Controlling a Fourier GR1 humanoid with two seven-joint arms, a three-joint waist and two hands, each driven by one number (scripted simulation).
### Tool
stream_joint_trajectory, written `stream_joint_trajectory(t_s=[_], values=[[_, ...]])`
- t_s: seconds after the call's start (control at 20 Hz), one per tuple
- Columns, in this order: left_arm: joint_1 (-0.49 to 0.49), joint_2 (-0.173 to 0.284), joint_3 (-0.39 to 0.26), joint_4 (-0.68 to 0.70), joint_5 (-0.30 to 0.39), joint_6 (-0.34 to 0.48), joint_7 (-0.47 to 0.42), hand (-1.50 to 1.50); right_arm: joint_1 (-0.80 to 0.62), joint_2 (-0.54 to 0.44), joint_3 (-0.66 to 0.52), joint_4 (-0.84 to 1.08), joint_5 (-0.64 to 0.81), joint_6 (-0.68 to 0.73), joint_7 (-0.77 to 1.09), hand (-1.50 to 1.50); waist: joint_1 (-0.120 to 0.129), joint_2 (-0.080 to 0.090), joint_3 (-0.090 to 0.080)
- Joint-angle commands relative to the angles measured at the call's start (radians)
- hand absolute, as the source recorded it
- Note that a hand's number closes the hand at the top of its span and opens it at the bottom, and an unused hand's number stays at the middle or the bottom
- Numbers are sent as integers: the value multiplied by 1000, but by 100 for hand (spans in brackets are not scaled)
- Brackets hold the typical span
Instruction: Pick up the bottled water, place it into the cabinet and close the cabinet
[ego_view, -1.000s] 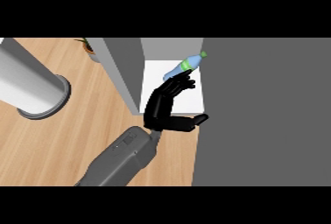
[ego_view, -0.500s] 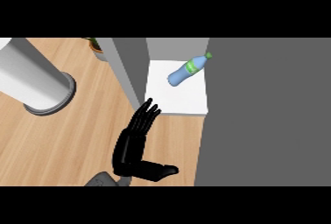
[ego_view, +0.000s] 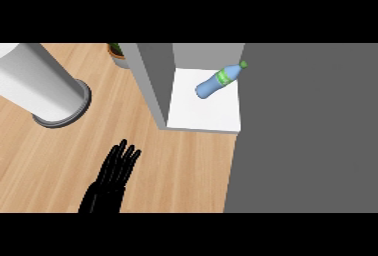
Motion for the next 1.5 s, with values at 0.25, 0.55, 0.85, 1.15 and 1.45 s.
stream_joint_trajectory(t_s=[0.25, 0.55, 0.85, 1.15, 1.45], values=[[200, 244, 121, -103, 60, -170, -109, -150, -132, -65, 122, -206, 172, -13, 170, 150, 6, 7, -3], [275, 348, 189, -137, 93, -284, -169, -150, -280, -5, 253, -136, 116, -47, 341, 150, 40, 25, -4], [313, 420, 223, -140, 124, -376, -174, -150, -492, -10, 271, -114, 74, 9, 455, 150, 77, 33, -5], [322, 464, 256, -123, 136, -427, -182, -150, -674, 21, 277, -24, 35, 30, 551, 150, 107, 40, -9], [330, 463, 263, -102, 129, -453, -203, -150, -782, 117, 297, 45, -28, -3, 645, 150, 115, 45, -12]])
